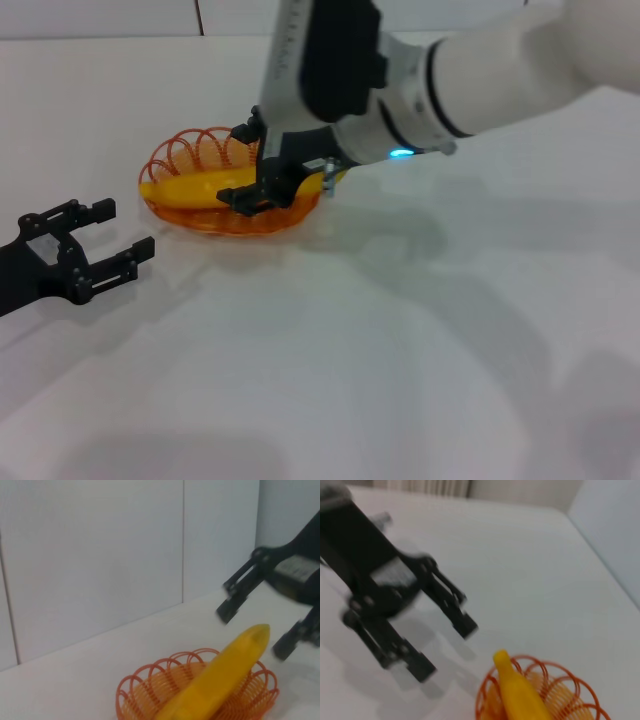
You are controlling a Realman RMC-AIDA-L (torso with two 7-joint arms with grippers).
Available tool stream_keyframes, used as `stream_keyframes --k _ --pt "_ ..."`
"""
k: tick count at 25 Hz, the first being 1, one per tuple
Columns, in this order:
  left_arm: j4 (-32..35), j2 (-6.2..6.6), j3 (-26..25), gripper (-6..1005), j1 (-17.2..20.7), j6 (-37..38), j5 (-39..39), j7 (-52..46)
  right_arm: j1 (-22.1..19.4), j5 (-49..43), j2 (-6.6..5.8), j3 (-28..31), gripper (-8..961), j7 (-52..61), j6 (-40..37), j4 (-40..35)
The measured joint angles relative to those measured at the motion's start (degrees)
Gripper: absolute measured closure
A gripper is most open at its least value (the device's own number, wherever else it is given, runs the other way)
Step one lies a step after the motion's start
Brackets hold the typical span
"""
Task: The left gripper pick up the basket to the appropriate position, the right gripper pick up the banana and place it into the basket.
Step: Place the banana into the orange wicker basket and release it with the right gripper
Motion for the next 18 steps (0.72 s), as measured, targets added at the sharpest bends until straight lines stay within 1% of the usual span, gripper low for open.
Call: stream_keyframes --k 3,10,14,18 --pt "-0.01 -0.02 -0.17 258 0.28 -0.01 0.0 0.07 -3.29 3.55 0.01 3.82 213 -5.0 -4.02 -2.64" --pt "-0.01 -0.05 -0.25 258 0.54 -0.01 -0.26 0.07 -8.43 12.66 -0.01 14.74 221 -16.65 -12.46 -1.61" --pt "-0.01 -0.07 -0.32 258 0.69 -0.04 -0.2 0.06 -9.16 17.01 -0.09 20.92 221 -23.27 -17.9 3.12" --pt "-0.01 -0.07 -0.33 258 0.72 -0.1 -0.39 0.17 -8.72 19.2 -0.21 29.92 221 -29.55 -24.37 10.18"
